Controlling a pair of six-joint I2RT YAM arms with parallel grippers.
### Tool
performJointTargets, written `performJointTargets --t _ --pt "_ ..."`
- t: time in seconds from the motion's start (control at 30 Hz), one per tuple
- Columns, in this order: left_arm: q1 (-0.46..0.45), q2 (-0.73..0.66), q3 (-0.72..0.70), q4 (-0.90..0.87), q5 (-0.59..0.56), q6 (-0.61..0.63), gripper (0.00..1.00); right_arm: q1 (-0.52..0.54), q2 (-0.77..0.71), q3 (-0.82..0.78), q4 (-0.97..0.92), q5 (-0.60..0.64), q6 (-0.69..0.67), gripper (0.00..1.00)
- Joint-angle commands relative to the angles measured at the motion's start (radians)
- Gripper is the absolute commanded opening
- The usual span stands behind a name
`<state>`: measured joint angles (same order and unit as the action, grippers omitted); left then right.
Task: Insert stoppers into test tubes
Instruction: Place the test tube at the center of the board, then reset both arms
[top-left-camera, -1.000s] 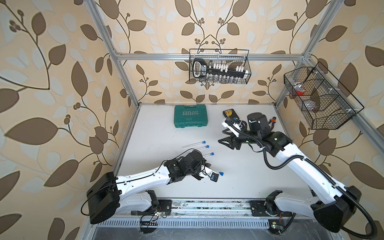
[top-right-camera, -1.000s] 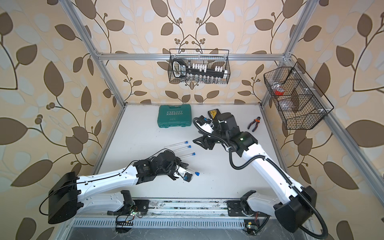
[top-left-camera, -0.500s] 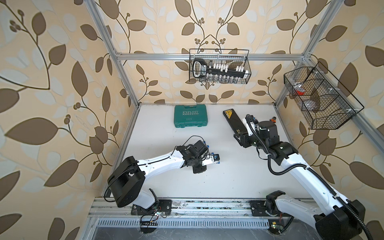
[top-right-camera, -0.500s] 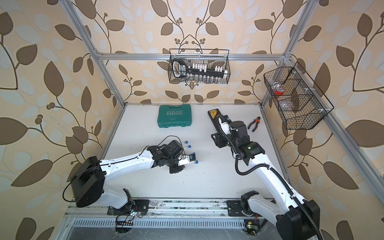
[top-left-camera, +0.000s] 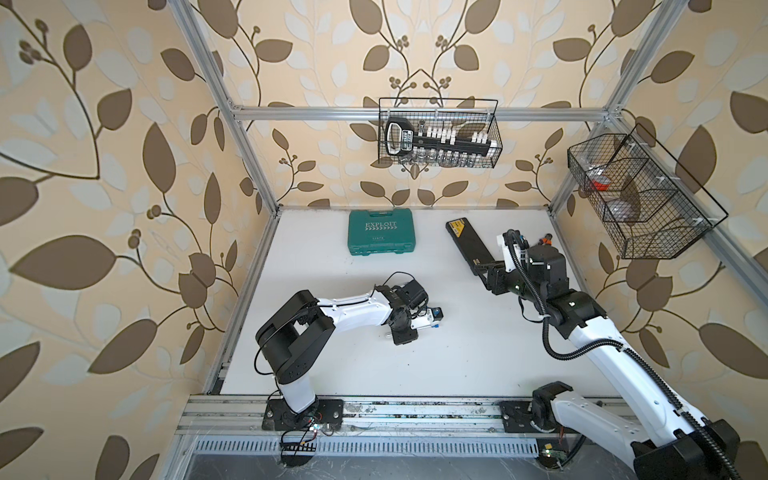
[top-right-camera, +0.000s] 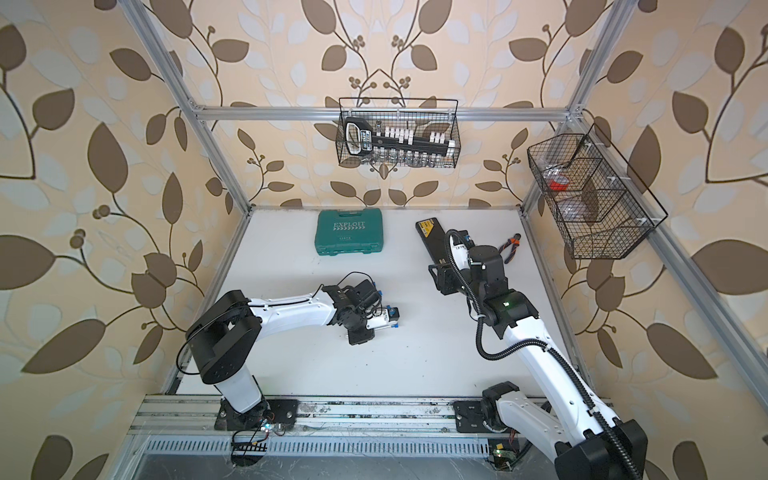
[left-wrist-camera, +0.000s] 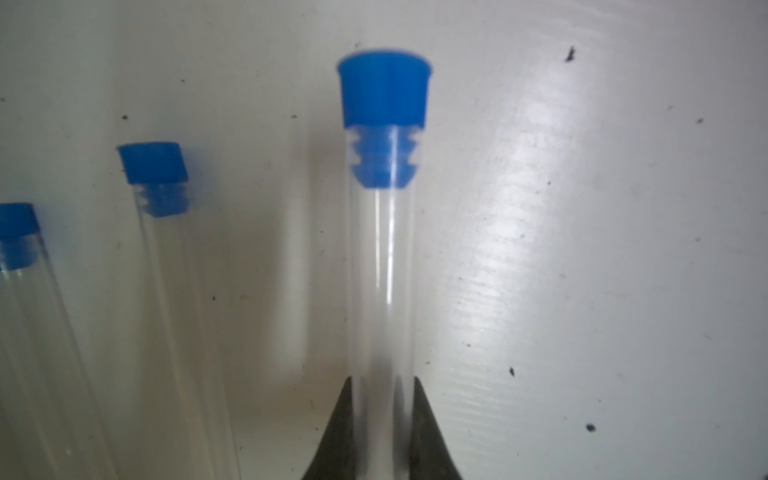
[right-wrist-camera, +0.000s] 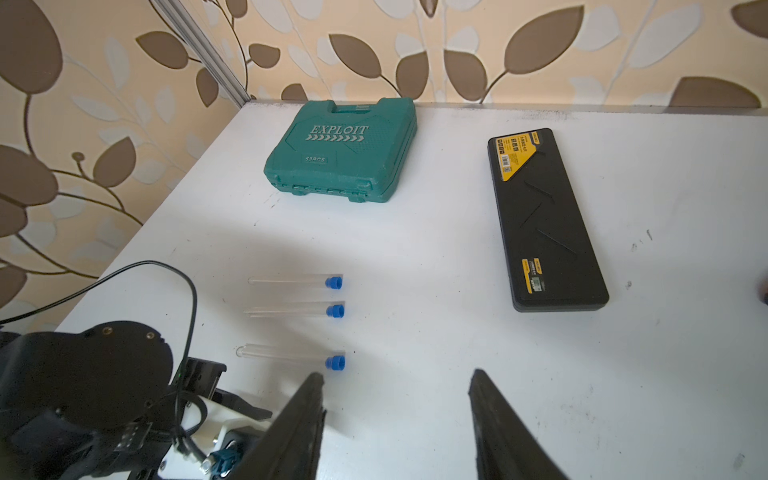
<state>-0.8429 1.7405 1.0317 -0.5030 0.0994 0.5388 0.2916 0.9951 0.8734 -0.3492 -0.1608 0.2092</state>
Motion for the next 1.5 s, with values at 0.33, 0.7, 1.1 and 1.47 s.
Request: performJointTargets --t 0.33,0.7,1.1,1.47 --pt "0.005 0.079 0.047 -0.019 -0.083 -0.040 0.17 -0.006 -0.013 -0.029 -0.007 -0.003 -0.010 0.54" --pt "0.005 0.071 0.051 -0.016 -0.104 -0.036 0.28 -0.009 -0.014 -0.031 -0.014 -0.011 -0.014 0.54" --pt "0.000 -0.142 -0.009 0.070 -0.062 -0.083 0.45 -0.017 -0.015 -0.037 -0.010 -0.037 -0.017 0.55" --pt "0.132 -0.558 -0.200 0.488 -0.222 -0.380 0.58 -0.047 -0.051 -0.195 0.303 0.362 0.040 0.70"
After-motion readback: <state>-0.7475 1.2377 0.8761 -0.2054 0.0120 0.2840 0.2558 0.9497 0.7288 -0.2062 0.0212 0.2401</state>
